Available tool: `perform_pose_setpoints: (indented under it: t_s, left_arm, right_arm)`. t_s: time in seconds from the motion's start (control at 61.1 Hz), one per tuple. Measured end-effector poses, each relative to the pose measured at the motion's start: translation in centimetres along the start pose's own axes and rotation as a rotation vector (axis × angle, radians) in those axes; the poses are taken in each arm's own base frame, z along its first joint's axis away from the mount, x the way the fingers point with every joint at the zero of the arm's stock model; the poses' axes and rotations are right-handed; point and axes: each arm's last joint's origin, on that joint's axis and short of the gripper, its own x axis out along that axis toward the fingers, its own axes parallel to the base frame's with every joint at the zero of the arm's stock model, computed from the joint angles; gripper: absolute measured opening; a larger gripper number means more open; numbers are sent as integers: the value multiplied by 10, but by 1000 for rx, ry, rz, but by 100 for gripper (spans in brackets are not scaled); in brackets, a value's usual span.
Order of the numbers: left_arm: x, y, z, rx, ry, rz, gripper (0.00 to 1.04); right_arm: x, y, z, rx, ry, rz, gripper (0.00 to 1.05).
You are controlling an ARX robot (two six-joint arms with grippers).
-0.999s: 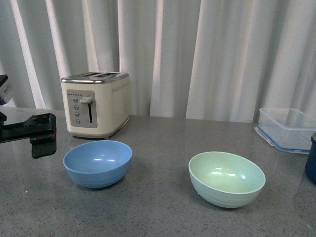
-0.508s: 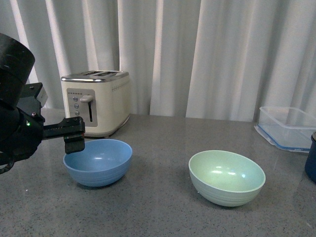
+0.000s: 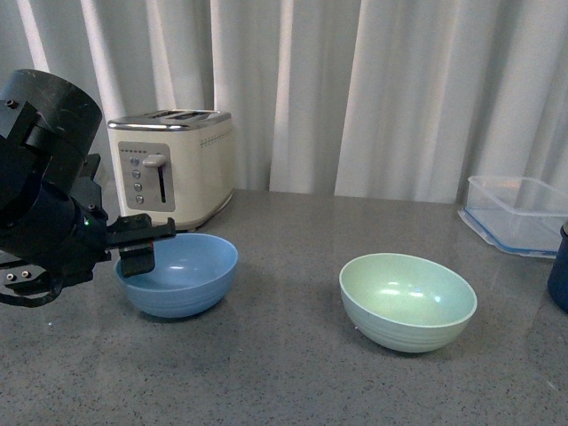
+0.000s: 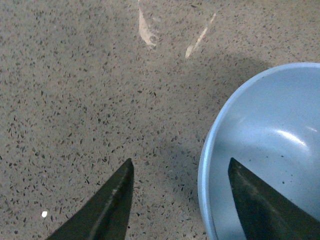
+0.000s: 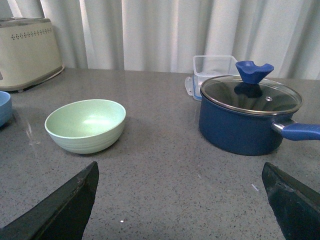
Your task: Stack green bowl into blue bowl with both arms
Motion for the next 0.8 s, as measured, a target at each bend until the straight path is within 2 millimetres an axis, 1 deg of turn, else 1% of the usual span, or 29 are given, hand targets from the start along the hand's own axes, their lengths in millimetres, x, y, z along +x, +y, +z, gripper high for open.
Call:
perform_pose_setpoints:
  t_s: [0.164, 0.18, 0.246, 0.311, 0.442, 0.573, 0.721, 0.803]
  left_arm:
    - [2, 1, -5, -51, 38, 3, 29]
    - [2, 1, -5, -53, 38, 3, 28]
    - [2, 2, -7, -69, 48, 6, 14]
    - [1, 2, -6, -94, 48, -3, 4]
    - [-10, -1, 2, -101, 18, -16, 4]
    - [-29, -7, 15, -112, -9, -43, 4]
    - [-58, -22, 36, -133, -62, -114, 4]
    - [-71, -33, 43, -136, -73, -156, 4]
  right_arm:
    - [0, 0, 0, 0, 0, 0, 95]
    - [0, 0, 0, 0, 0, 0, 95]
    - [0, 0, 0, 0, 0, 0, 95]
    - [0, 0, 0, 0, 0, 0, 95]
    - [0, 0, 0, 0, 0, 0, 95]
    - [0, 0, 0, 0, 0, 0, 95]
    - [0, 0, 0, 0, 0, 0, 95]
    - [0, 0, 0, 0, 0, 0, 95]
